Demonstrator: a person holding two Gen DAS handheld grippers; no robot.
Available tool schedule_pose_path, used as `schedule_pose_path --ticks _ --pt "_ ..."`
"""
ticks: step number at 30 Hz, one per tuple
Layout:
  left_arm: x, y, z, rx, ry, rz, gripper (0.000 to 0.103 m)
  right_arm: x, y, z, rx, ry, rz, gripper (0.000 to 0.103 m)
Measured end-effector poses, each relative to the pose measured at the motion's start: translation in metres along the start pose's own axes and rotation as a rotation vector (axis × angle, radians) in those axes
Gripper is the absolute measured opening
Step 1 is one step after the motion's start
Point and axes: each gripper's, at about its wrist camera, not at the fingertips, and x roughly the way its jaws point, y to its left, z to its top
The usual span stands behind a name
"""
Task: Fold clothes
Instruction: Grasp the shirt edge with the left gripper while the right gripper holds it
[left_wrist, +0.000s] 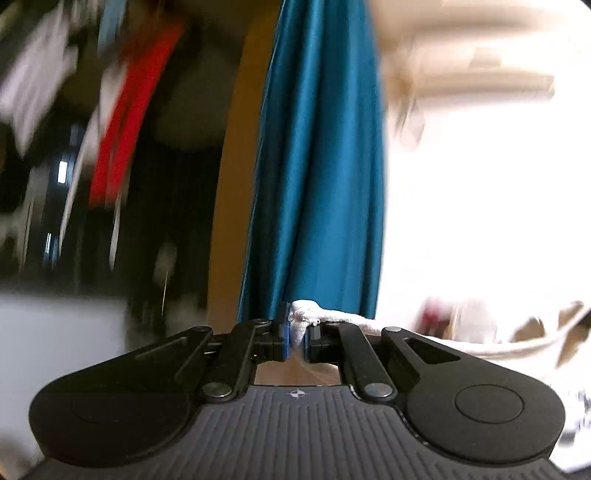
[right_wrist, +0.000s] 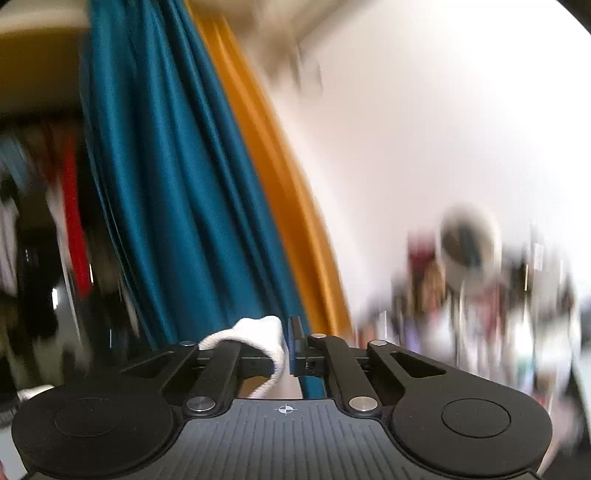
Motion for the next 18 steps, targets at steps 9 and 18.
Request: schedule_pose_path --ticks 9,18 --pt "-0.028 -0.055 0.028 -0.043 -0.141 -0.269 0.007 -0.121 -0.018 0.057 0.118 0.026 -0.158 0.006" --pt "0.006 -0.088 -0.003 -0.214 -0.021 -0.665 0.007 -0.268 0.0 0.073 0.258 -0.099 -0.453 0.006"
